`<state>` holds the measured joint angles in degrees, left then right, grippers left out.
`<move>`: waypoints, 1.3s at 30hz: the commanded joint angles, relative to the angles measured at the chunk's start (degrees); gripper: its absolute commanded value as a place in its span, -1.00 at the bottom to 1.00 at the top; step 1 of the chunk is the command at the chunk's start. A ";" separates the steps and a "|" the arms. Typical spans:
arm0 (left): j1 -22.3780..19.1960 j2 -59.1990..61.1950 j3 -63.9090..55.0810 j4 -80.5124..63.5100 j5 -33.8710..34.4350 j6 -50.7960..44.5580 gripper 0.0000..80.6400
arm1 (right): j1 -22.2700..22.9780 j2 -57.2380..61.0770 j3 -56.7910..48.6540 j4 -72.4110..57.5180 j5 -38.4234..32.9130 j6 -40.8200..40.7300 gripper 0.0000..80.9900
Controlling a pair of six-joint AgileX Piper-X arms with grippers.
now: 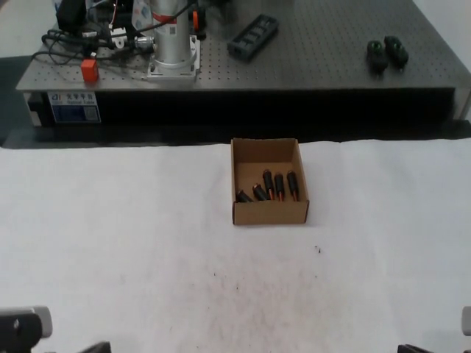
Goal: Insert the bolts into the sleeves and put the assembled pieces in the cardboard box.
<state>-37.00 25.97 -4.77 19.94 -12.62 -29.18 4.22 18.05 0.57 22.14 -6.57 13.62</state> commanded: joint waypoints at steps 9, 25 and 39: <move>-6.34 -0.41 3.65 0.62 -7.53 -5.56 -0.98 | -0.07 0.07 -0.57 -0.96 1.99 -0.82 -0.84; -6.34 -0.41 4.24 0.52 0.04 -5.07 -0.98 | -0.07 0.07 -0.57 -0.70 1.68 -0.38 -0.84; -6.34 -0.41 4.24 0.52 0.04 -5.07 -0.98 | -0.07 0.07 -0.57 -0.70 1.68 -0.38 -0.84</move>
<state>-43.01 25.97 -0.42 20.84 -12.56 -33.26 4.22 18.05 0.57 21.87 -4.77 13.18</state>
